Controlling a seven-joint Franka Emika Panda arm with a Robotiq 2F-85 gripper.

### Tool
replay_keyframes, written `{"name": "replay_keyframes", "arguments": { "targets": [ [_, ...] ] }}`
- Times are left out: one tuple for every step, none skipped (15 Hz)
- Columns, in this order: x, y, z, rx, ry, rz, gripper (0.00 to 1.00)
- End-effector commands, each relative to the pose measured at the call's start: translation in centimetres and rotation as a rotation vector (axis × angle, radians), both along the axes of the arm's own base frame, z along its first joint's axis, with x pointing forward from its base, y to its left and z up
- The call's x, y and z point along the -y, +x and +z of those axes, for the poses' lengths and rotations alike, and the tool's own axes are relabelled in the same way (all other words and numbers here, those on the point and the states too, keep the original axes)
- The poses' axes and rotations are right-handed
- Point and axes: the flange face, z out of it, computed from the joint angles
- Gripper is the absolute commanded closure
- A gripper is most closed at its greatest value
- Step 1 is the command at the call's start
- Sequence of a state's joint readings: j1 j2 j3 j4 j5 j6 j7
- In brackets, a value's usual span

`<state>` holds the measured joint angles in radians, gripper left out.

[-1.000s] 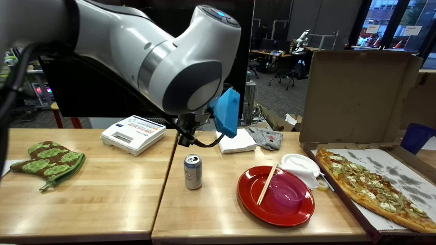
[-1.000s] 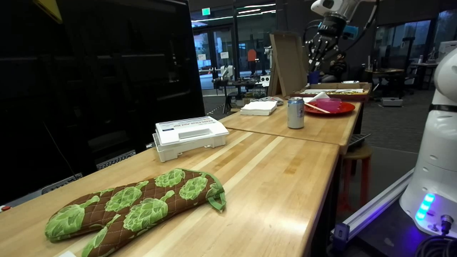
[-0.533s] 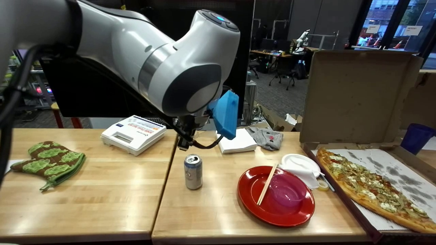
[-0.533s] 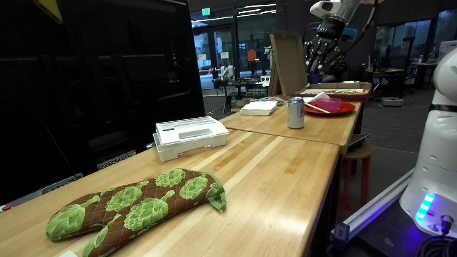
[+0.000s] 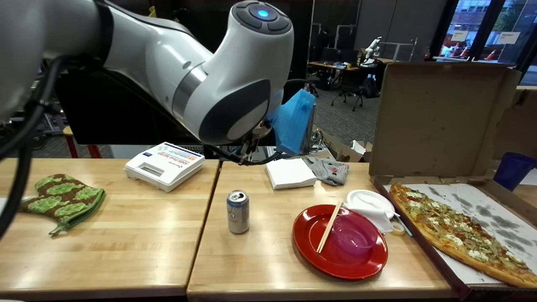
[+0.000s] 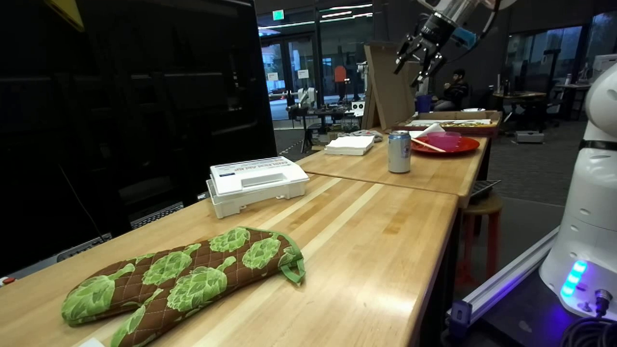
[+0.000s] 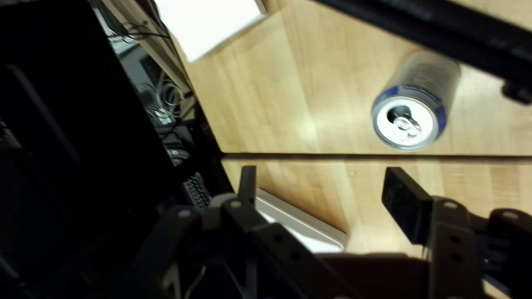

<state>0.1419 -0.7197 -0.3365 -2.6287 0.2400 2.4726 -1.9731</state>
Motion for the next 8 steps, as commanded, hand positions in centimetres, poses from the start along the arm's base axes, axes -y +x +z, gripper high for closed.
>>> {"name": "replay_keyframes", "arguments": {
  "targets": [
    [2.4, 1.2, 2.2, 0.129, -0.018, -0.156, 0.0],
    [3.4, 1.4, 2.8, 0.164, -0.027, -0.201, 0.0],
    [4.3, 1.5, 3.4, 0.199, -0.041, -0.246, 0.0],
    [5.4, 1.7, 4.0, 0.23, -0.059, -0.291, 0.0],
    [6.6, 1.8, 4.5, 0.256, -0.085, -0.337, 0.0],
    [7.7, 1.9, 4.9, 0.273, -0.119, -0.375, 0.0],
    [8.8, 1.9, 5.2, 0.287, -0.155, -0.414, 0.0],
    [10.1, 1.8, 5.4, 0.288, -0.197, -0.45, 0.0]
  ]
}}
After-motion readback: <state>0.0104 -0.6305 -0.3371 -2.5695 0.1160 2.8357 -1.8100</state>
